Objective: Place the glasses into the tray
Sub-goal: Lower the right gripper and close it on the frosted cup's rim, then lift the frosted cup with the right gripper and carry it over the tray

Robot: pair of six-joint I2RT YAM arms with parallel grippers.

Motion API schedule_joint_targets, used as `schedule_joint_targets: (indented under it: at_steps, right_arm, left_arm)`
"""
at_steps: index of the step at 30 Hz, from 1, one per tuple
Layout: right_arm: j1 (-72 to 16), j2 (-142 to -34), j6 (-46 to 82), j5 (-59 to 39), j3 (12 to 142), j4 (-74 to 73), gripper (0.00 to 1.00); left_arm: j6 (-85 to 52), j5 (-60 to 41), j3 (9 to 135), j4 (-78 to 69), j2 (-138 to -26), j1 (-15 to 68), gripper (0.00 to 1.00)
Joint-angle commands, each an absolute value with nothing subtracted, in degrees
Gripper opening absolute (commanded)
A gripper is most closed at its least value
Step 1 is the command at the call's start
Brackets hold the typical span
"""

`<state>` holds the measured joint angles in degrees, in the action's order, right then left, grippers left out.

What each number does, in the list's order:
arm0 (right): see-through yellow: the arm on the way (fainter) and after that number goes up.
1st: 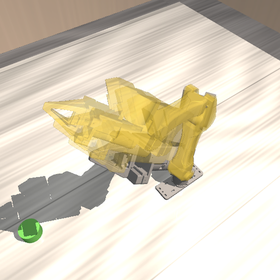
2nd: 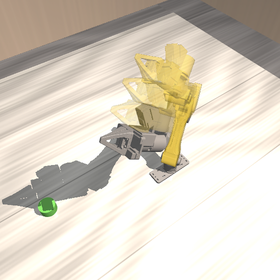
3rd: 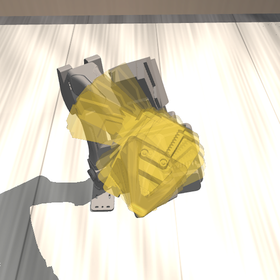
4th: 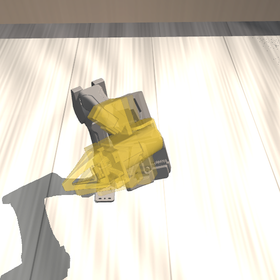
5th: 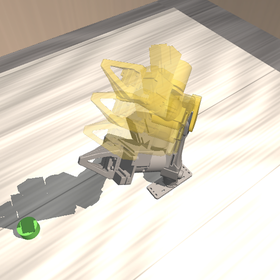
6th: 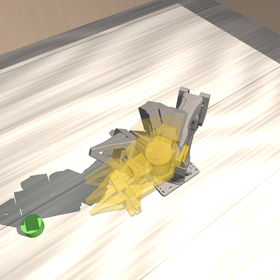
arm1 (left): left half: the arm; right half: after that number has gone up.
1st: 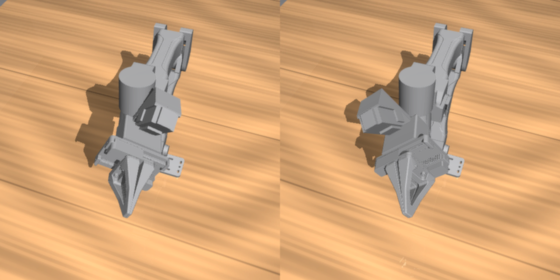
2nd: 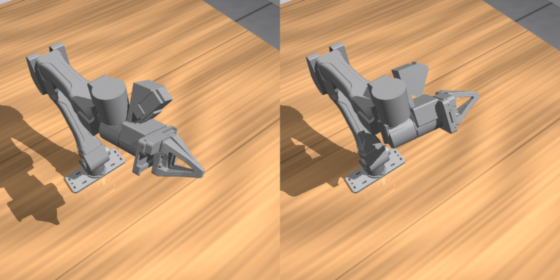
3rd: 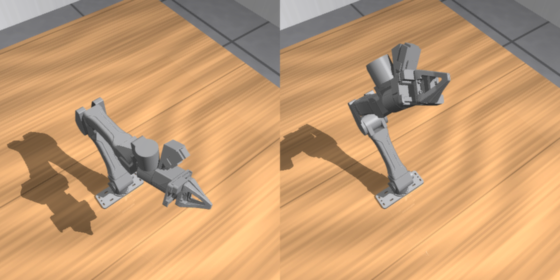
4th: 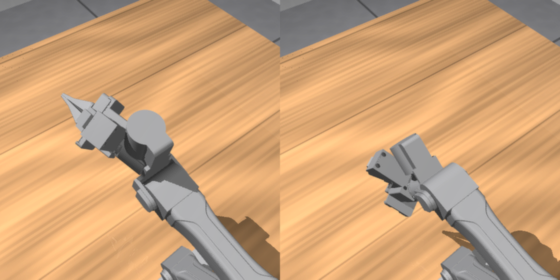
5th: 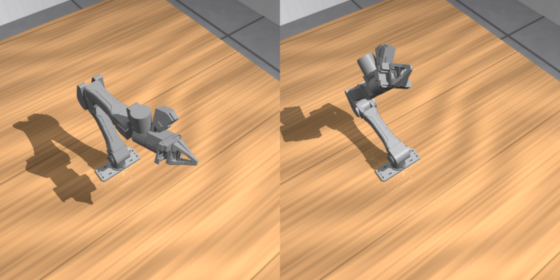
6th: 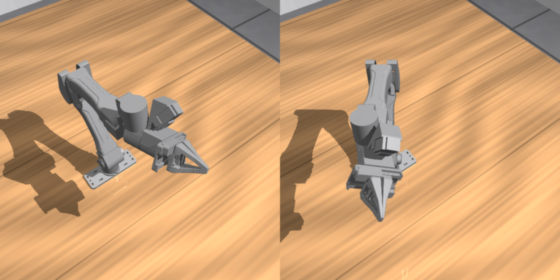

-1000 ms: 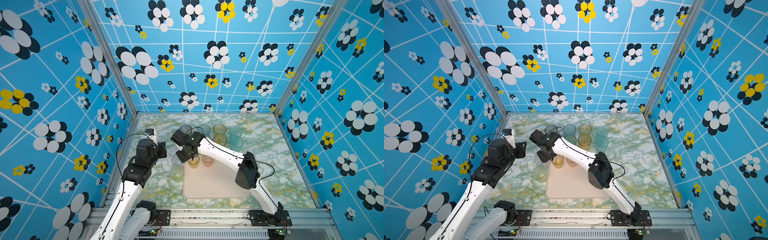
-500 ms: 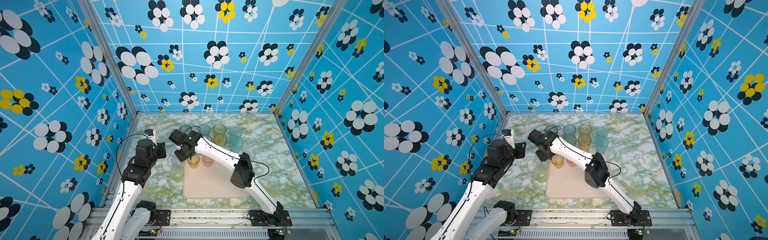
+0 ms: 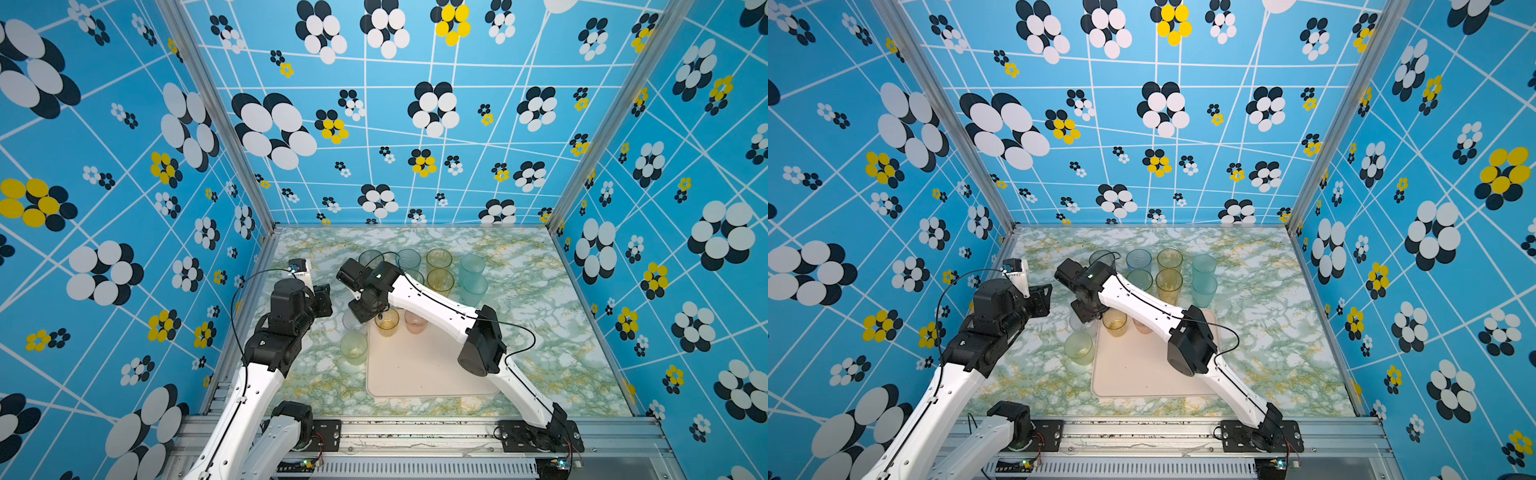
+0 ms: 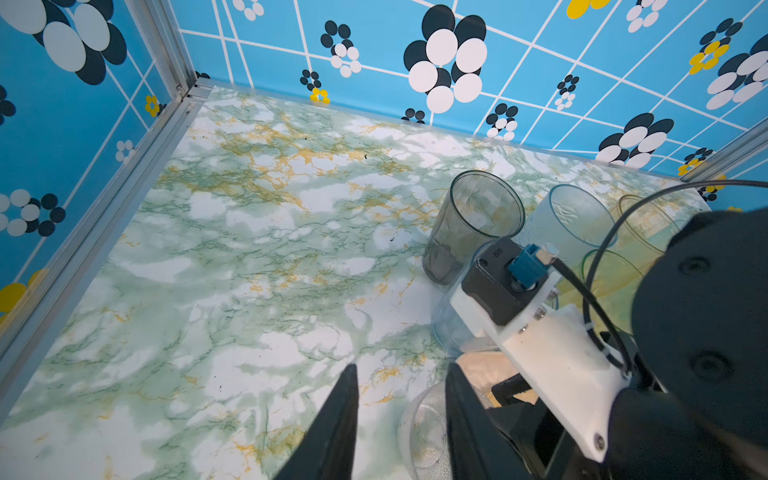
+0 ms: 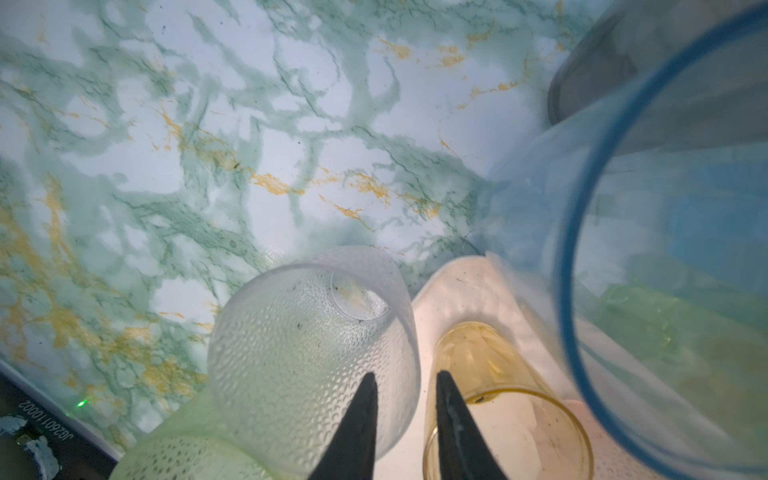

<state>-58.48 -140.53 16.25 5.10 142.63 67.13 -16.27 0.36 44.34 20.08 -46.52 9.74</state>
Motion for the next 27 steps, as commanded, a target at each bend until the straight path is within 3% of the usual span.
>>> schedule_joint_targets:
  at_steps: [1, 10, 27]
  right_arm:
    - [-58.66, -142.9, 15.77, 5.67, 144.47, 69.17, 0.27]
    - [-58.71, -143.86, 15.73, 5.54, 145.8, 69.43, 0.24]
    - [-58.88, -141.31, 15.47, 7.9, 146.06, 66.11, 0.01]
  left_arm:
    - [-15.27, -0.61, 43.45, 19.38, -45.75, 9.05, 0.37]
    - [-15.27, -0.77, 43.33, 19.25, -45.7, 8.85, 0.37]
    - [-15.11, -1.1, 42.98, 19.2, -45.7, 8.37, 0.37]
